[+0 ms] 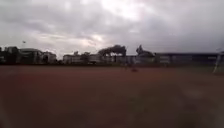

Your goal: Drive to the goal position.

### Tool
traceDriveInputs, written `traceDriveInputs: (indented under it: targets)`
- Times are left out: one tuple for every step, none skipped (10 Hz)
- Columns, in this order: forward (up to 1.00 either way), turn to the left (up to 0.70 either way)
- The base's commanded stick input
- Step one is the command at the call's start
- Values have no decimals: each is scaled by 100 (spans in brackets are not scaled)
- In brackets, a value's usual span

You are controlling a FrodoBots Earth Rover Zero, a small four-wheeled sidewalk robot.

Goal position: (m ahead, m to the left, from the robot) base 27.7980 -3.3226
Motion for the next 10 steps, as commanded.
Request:
traceDriveInputs:
  targets:
    - [70,0]
    - [70,19]
    - [70,35]
    - [70,35]
    - [70,35]
    - [70,35]
    - [70,35]
    - [70,35]
    - [70,35]
    - [70,35]
